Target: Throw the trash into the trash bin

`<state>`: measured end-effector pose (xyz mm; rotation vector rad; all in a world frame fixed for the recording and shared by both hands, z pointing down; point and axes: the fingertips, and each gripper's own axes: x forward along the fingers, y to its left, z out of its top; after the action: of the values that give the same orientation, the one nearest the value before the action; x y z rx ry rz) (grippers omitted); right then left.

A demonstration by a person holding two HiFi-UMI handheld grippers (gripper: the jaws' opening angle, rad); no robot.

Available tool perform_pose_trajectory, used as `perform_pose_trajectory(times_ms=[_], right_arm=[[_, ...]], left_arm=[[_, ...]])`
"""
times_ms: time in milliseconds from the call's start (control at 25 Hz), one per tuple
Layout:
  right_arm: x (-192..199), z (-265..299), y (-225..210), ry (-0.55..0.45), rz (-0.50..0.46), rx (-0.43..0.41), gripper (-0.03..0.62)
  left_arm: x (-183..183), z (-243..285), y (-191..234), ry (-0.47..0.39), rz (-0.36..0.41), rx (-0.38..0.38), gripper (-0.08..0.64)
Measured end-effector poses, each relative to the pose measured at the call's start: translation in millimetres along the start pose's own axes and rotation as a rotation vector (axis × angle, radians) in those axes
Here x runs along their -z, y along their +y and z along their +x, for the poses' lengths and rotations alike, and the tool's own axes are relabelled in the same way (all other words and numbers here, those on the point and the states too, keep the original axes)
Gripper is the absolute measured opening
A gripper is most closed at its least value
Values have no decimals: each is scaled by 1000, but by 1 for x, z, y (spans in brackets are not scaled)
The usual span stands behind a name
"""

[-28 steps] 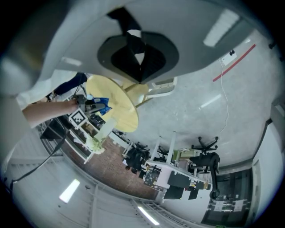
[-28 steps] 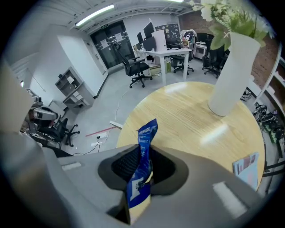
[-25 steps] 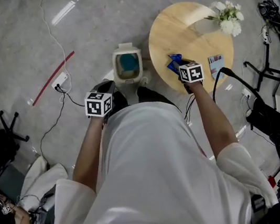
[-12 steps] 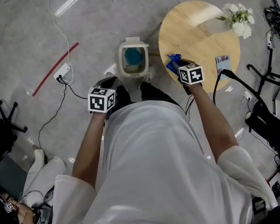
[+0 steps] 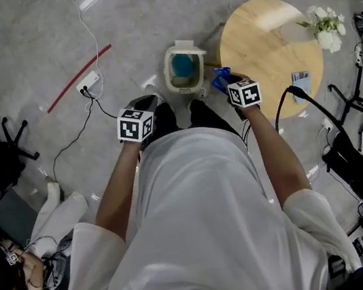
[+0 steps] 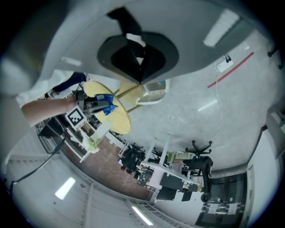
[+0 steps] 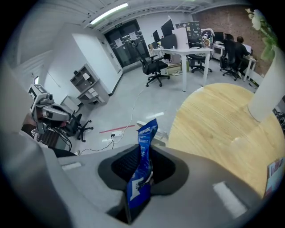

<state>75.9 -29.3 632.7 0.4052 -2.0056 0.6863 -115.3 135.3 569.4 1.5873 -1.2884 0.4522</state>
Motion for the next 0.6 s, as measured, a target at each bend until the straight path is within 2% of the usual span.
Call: perform_pose_trajectory(times_ms=[280, 600], right_arm=[[-12, 20, 42, 2, -9, -49, 69], [-14, 35, 63, 17, -46, -83, 69]], left_arm=[[4, -11, 12, 8, -9, -1, 5], [8, -16, 26, 1, -17, -20, 5]])
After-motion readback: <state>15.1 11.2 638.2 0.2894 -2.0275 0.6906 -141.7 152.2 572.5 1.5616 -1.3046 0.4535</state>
